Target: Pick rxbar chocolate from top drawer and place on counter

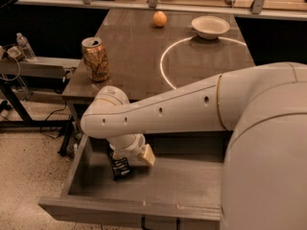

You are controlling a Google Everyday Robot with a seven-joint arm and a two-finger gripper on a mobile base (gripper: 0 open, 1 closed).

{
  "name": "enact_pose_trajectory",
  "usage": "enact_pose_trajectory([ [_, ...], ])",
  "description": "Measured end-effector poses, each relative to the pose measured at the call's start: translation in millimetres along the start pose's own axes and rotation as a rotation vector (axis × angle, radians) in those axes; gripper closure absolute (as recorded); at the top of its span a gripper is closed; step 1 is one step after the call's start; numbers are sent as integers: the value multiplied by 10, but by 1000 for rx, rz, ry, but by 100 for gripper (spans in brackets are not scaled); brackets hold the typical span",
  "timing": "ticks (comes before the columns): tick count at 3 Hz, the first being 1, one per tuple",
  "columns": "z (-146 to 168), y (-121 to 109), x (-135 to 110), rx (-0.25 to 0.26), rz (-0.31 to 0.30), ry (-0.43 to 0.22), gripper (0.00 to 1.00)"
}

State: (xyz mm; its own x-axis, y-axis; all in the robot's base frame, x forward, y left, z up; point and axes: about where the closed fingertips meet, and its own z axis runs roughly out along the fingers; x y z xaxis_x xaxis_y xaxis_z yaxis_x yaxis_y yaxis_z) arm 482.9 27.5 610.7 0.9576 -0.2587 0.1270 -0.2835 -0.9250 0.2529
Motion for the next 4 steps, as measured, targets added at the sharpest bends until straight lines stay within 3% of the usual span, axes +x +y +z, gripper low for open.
enact_pose_trajectory([
  [2, -60, 15, 7, 0, 0, 0, 92],
  [3, -94, 24, 12, 0, 0, 0, 100],
  [4, -215, 25, -107, 35, 38, 26, 100],
])
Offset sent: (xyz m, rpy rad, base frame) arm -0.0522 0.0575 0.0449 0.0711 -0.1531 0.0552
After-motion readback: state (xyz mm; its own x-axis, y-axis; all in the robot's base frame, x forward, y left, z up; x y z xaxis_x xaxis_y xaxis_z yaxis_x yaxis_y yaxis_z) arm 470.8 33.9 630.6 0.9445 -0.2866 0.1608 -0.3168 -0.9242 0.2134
